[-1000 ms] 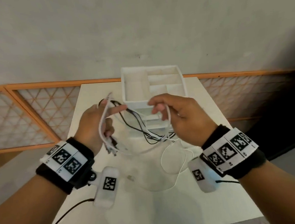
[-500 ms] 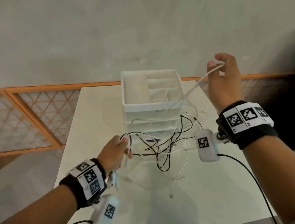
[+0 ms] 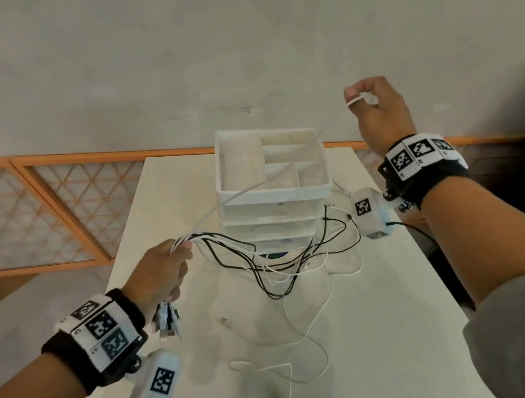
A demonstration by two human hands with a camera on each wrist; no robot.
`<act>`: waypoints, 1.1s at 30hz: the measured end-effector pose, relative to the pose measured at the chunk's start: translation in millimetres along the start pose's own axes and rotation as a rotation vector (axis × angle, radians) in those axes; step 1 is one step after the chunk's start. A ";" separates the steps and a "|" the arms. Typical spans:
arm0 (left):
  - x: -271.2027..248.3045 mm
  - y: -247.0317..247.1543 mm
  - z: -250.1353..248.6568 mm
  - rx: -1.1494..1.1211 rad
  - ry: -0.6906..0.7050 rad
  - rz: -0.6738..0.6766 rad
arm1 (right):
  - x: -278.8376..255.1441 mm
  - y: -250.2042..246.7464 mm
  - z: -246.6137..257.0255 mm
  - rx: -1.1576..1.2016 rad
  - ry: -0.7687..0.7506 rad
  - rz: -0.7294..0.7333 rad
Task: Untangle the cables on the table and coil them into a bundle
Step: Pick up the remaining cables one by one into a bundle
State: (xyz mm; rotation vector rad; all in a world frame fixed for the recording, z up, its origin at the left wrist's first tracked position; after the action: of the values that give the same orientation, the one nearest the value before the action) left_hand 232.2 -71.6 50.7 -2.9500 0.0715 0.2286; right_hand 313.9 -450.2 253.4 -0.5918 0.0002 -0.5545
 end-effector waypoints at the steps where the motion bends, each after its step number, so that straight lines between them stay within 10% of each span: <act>1: 1.1 -2.4 -6.2 -0.032 0.019 -0.016 | 3.2 3.3 -11.8 0.018 0.024 0.032; 9: 8.9 -4.4 -56.6 -0.136 0.184 -0.106 | -28.4 56.4 -199.2 -0.450 0.460 0.461; 17: 4.5 52.8 -93.3 -0.047 0.262 0.110 | -145.1 88.9 -72.6 -0.136 0.072 0.613; 21: 0.0 61.5 -99.6 -0.067 0.281 0.129 | -167.8 102.1 -160.2 -0.474 0.245 0.464; 25: -6.5 63.2 -86.1 -0.033 0.270 0.158 | -217.2 124.0 -277.7 -0.790 0.484 0.631; 33: -11.5 65.3 -35.8 0.045 0.096 0.127 | -245.0 147.6 -288.1 -0.824 0.409 0.593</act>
State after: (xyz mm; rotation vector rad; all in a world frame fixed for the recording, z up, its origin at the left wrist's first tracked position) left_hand 222.1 -142.0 75.8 -2.9131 0.2745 0.1014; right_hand 133.0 -379.5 -103.0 -1.2104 0.7995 -0.0590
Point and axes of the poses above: each hand's wrist, its own x-axis towards the middle knuckle, its own y-axis out of the palm, z = x × y, the point moved 10 cm from there along x, towards the middle knuckle, and after that the axes turned 14 degrees about y, right-handed, at the moved point
